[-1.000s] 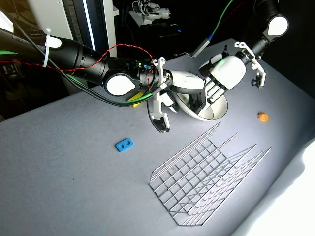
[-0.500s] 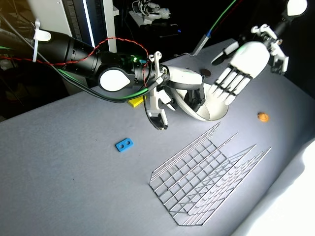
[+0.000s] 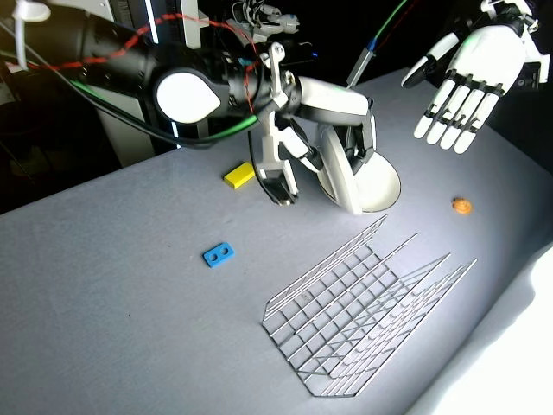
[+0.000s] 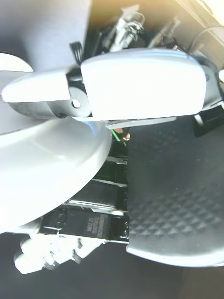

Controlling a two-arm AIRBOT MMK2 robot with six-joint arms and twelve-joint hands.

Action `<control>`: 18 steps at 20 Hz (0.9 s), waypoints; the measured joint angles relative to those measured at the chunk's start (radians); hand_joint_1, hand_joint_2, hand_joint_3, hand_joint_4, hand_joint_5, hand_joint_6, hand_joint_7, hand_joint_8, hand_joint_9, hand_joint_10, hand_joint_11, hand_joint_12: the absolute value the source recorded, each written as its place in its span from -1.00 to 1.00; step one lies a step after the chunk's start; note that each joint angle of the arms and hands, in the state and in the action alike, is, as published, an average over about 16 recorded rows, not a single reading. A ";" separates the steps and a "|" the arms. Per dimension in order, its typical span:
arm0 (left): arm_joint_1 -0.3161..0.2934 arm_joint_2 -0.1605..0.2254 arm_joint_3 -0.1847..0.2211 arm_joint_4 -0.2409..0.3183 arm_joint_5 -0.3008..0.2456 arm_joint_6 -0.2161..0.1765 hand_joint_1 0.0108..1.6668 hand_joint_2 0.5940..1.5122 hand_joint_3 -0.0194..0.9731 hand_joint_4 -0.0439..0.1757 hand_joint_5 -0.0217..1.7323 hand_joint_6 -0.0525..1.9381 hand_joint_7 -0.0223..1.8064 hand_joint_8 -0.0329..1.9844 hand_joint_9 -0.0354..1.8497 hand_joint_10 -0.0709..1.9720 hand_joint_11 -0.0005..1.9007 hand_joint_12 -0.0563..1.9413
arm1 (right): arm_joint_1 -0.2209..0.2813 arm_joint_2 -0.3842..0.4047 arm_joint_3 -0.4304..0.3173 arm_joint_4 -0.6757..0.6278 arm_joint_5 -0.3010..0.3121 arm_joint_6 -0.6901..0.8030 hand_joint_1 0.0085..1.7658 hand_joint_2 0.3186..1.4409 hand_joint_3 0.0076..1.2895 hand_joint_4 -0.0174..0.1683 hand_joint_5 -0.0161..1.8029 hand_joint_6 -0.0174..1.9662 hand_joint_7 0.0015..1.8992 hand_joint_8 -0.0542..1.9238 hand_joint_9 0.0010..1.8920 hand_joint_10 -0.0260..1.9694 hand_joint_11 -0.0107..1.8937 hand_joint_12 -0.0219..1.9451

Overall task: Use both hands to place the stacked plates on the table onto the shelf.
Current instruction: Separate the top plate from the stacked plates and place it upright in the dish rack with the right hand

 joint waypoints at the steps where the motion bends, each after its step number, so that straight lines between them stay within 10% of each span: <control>1: -0.007 0.004 0.002 0.004 0.002 -0.005 -1.00 0.30 -0.93 -0.60 -0.95 -0.93 -0.95 -0.97 -0.94 -0.93 -0.98 -0.95 | 0.015 0.021 -0.019 0.013 -0.008 0.006 0.34 0.19 -0.99 -0.81 -0.02 0.09 0.22 -0.13 0.50 -0.95 0.07 0.07; 8: -0.020 0.013 0.017 0.018 0.023 -0.019 -0.99 0.31 -0.93 -0.60 -0.94 -0.93 -0.95 -0.98 -0.94 -0.93 -0.98 -0.95 | 0.125 0.166 -0.104 -0.001 -0.038 0.207 0.35 0.19 -0.99 -0.85 -0.03 0.09 0.23 -0.13 0.50 -0.95 0.07 0.09; 18: -0.020 0.013 0.031 0.008 0.053 -0.027 -0.99 0.31 -0.93 -0.60 -0.94 -0.93 -0.95 -0.96 -0.94 -0.93 -0.97 -0.93 | 0.259 0.271 -0.004 -0.416 -0.003 1.056 0.35 0.20 -0.99 -0.83 -0.02 0.10 0.25 -0.30 0.49 -0.95 0.05 0.03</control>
